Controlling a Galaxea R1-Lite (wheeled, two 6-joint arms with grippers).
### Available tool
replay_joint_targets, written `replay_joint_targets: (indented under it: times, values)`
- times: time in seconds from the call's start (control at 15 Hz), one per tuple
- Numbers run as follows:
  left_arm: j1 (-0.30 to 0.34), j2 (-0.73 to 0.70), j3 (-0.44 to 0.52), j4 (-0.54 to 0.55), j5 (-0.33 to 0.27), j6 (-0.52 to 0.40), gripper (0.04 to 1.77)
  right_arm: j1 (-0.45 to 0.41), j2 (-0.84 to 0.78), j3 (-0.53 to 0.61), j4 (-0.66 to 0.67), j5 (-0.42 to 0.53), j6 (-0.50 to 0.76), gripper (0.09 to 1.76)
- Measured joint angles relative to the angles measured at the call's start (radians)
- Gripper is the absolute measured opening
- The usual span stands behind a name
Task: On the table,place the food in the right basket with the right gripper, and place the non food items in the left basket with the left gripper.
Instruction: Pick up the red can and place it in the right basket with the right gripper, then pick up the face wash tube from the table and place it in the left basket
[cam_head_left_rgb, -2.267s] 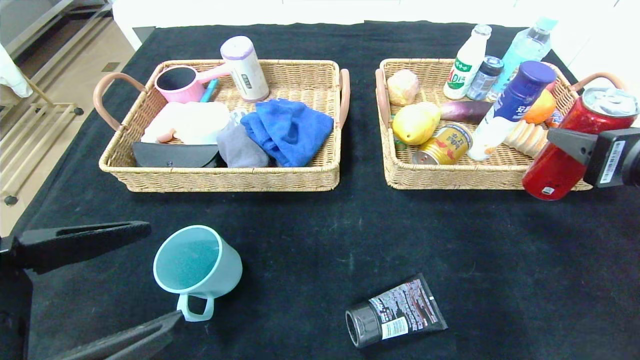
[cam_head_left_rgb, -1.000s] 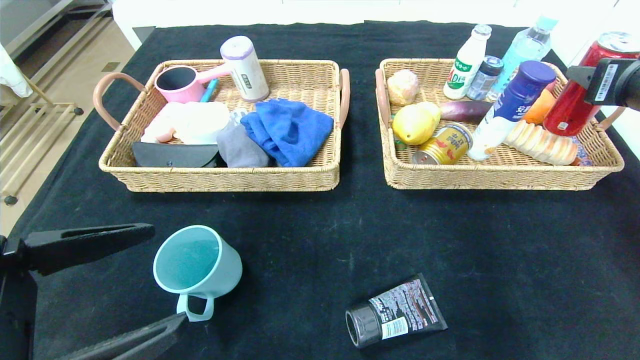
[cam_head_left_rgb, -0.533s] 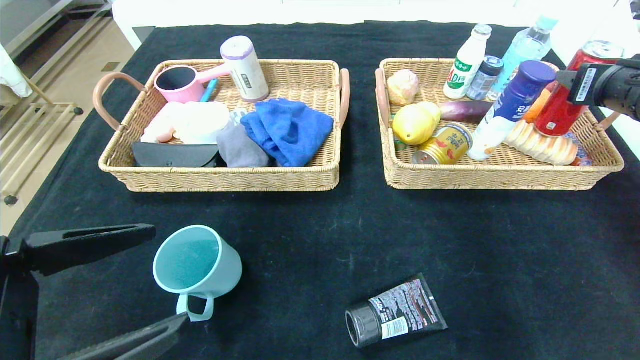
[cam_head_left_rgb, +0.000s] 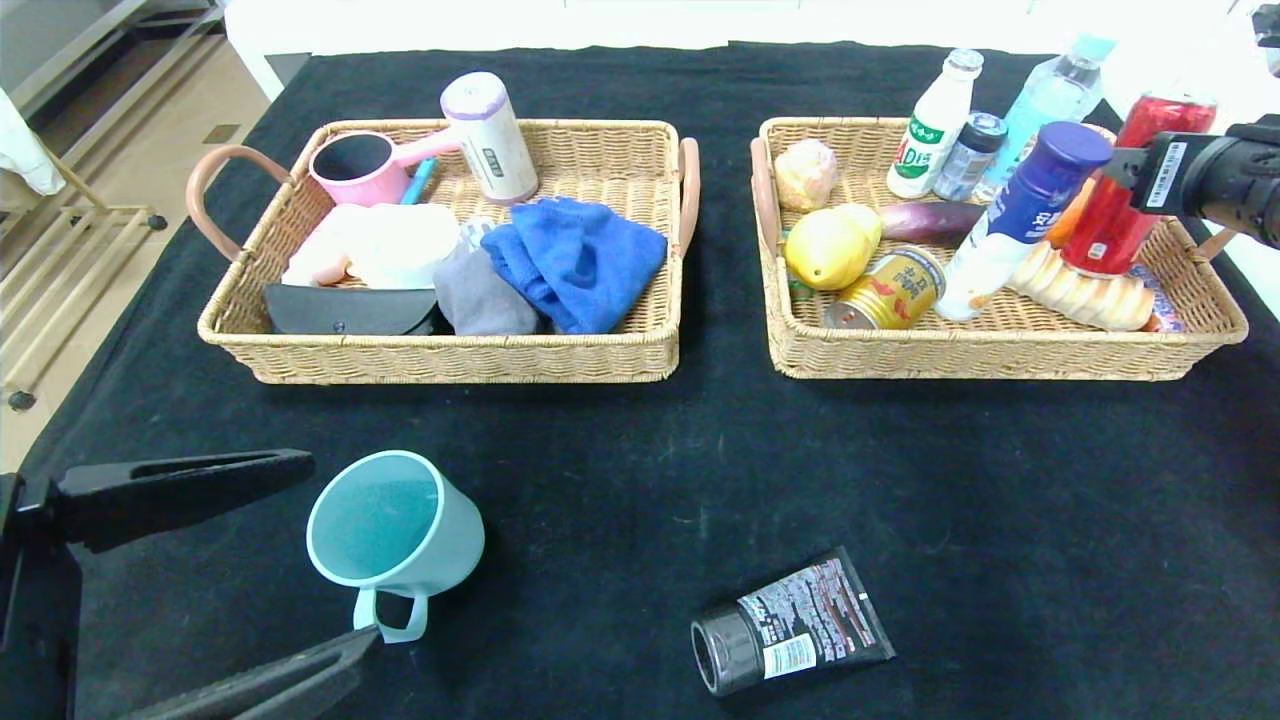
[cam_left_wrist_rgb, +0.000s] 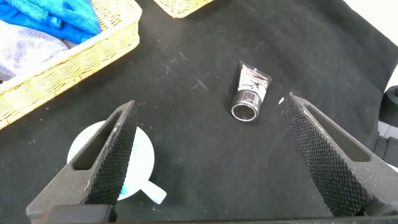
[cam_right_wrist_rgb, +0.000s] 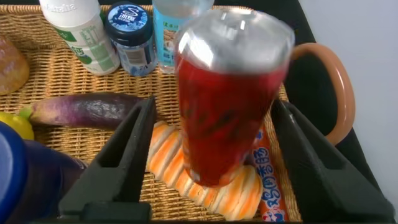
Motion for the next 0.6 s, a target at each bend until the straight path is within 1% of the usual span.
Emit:
replay_joint_targets:
  times: [0.33,0.6]
  values:
    - [0.000,0.002,0.000,-0.001,0.000,0.000,1.72,0.004,-0.023,0.020,0.019,-0.005,0.001,1.53]
    - [0.000,0.006,0.004,-0.004,0.000,0.000,1.72,0.014,-0.089,0.084,0.069,-0.005,0.001,1.60]
